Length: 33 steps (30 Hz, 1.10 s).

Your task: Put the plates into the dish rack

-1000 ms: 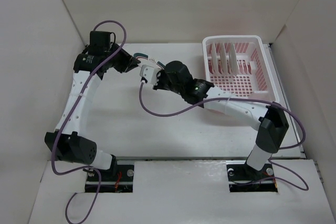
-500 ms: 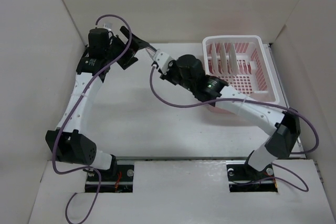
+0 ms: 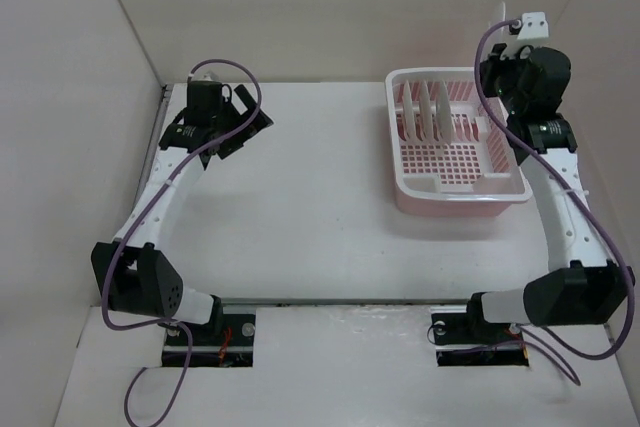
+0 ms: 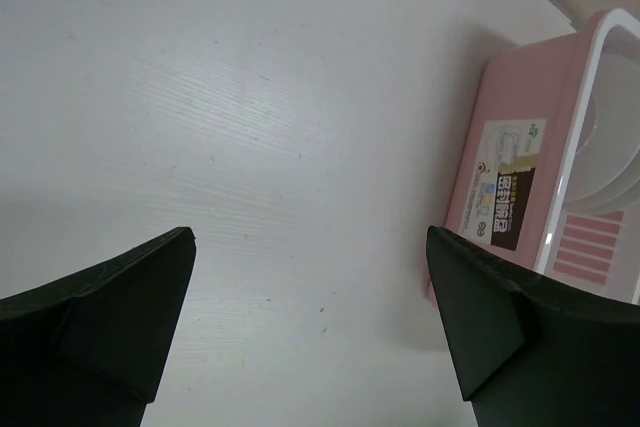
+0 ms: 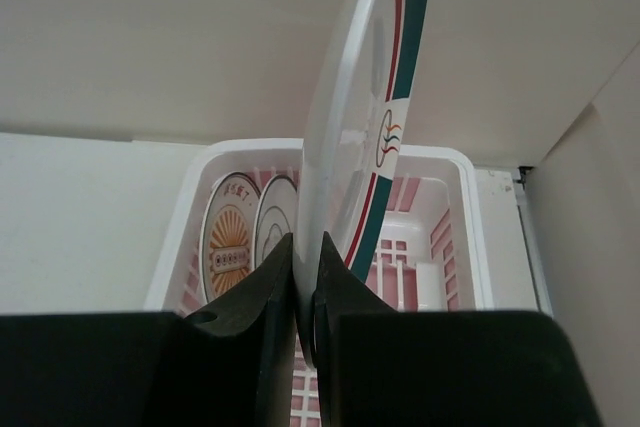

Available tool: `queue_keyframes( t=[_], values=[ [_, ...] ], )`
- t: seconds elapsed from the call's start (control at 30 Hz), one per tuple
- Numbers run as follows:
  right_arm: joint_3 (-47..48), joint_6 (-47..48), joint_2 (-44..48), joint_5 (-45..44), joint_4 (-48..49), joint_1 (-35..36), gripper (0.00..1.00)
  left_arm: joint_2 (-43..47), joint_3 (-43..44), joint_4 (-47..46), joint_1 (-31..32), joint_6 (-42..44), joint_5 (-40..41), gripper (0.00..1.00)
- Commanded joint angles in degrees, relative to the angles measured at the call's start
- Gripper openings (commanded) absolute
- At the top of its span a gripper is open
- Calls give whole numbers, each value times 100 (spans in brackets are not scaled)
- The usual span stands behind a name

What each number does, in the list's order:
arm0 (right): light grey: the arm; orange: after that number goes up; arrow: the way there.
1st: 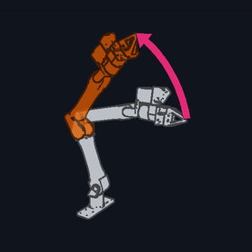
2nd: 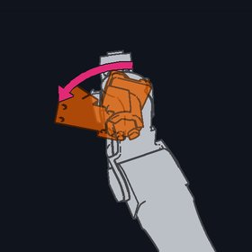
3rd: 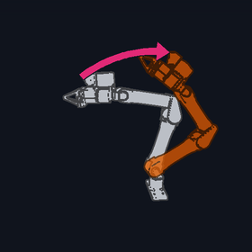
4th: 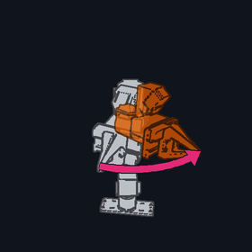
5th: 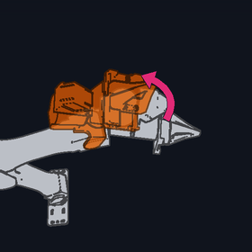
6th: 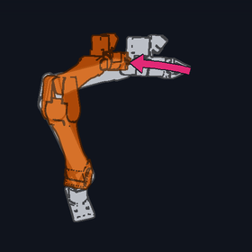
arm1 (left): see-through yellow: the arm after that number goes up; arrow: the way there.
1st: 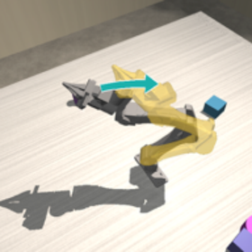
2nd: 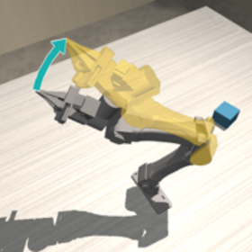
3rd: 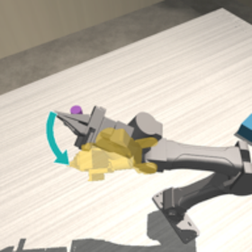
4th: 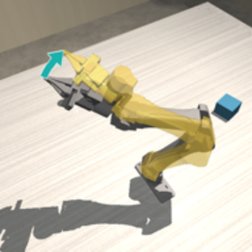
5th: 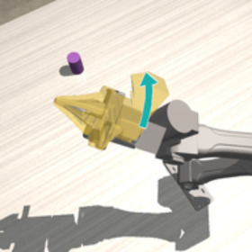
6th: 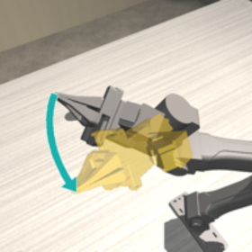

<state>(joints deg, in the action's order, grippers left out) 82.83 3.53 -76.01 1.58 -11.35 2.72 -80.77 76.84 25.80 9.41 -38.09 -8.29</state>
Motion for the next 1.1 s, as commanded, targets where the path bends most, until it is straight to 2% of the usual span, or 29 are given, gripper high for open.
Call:
queue_keyframes(
  t=[0.0,0.2,0.4,0.63,0.87,1.07],
  values=[
    [426,-423,-290,852,222,-297,0,246,-2,-234,43,223,74,100],
    [665,-310,-941,1538,-33,-1010,0,246,51,-225,43,460,135,100],
    [621,-46,-1276,1265,-95,-1124,0,193,191,-67,43,636,135,100],
    [682,182,-1812,1836,-243,-1256,0,141,375,-14,43,872,82,100],
    [981,289,-2340,2855,-719,-1529,0,-34,586,109,43,926,-32,100],
    [867,289,-2392,2909,-658,-1582,0,-88,639,109,43,926,-85,100]
  ],
)
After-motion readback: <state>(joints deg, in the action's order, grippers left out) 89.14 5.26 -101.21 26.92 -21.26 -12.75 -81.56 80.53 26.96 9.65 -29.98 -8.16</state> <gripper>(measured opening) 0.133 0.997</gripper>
